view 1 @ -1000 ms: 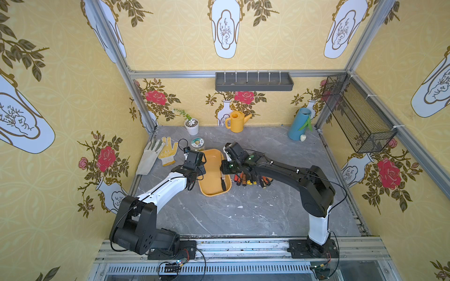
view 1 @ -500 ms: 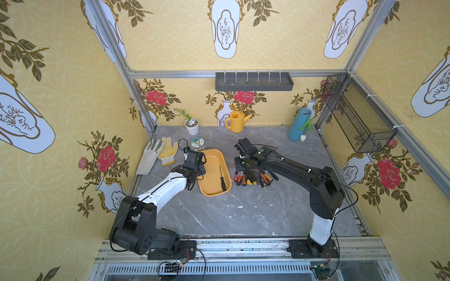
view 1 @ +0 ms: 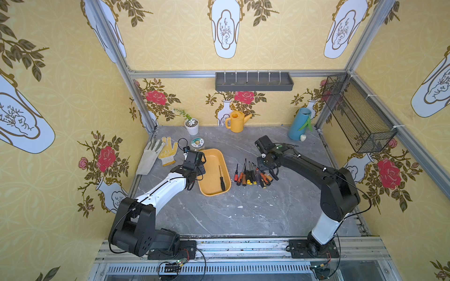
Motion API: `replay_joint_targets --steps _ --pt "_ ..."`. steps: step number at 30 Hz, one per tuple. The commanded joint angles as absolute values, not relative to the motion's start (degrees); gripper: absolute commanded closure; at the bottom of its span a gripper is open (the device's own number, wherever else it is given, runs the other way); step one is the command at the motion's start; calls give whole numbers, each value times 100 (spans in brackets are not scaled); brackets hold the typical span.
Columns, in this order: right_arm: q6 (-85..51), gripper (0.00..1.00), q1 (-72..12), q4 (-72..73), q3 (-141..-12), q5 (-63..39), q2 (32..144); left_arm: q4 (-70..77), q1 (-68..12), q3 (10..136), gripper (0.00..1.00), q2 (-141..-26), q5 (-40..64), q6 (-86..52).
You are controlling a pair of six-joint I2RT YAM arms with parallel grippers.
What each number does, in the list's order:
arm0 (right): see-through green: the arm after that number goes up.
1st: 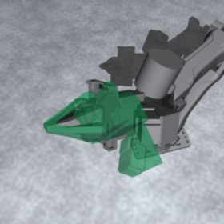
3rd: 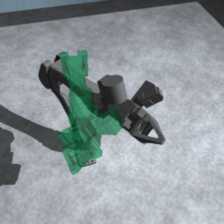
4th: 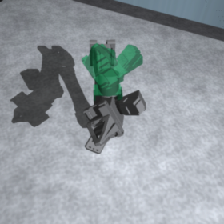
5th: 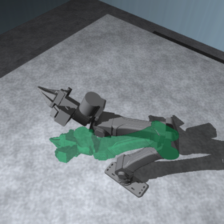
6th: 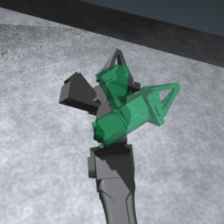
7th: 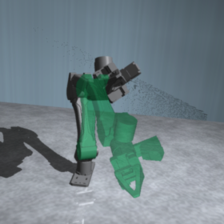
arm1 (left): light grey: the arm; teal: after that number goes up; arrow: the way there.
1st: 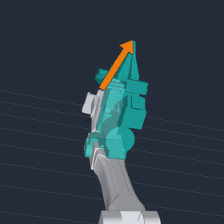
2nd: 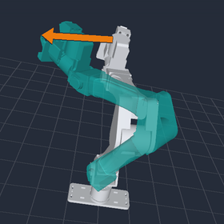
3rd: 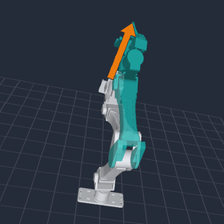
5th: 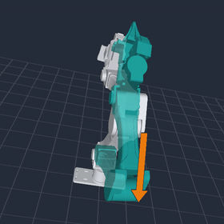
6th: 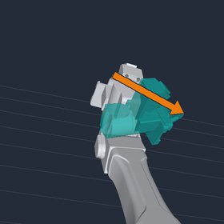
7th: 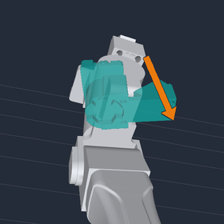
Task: Take out the screwdriver from the storage box
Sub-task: Place the screwdriver at the center of the board.
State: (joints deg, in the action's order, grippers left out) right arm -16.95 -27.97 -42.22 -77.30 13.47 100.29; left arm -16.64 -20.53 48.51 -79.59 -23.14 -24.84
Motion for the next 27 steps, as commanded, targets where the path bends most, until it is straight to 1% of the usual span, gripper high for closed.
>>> replay_joint_targets --steps 1,5,11,13,18,22,27 --pt "-1283 100 -2488 -4217 -7488 1517 9894 -1622 -2048 4848 100 -7899 -2302 -2481" --pt "-975 100 -1955 -4080 -7292 1063 9946 -1628 -2048 4827 100 -7883 -2302 -2505" --pt "-671 100 -1588 -4010 -7348 795 10393 -1637 -2048 4852 100 -7930 -2303 -2510" --pt "-584 100 -1542 -3988 -7431 593 10599 -1637 -2048 4869 100 -7950 -2302 -2507" --pt "-479 100 -1500 -3876 -7551 670 11030 -1686 -2048 4898 100 -7947 -2325 -2490" --pt "-414 100 -1415 -3811 -7596 463 11307 -1701 -2048 4896 100 -7912 -2364 -2445" --pt "-441 100 -1532 -3953 -7663 228 11468 -1695 -2048 4904 100 -7956 -2349 -2470"
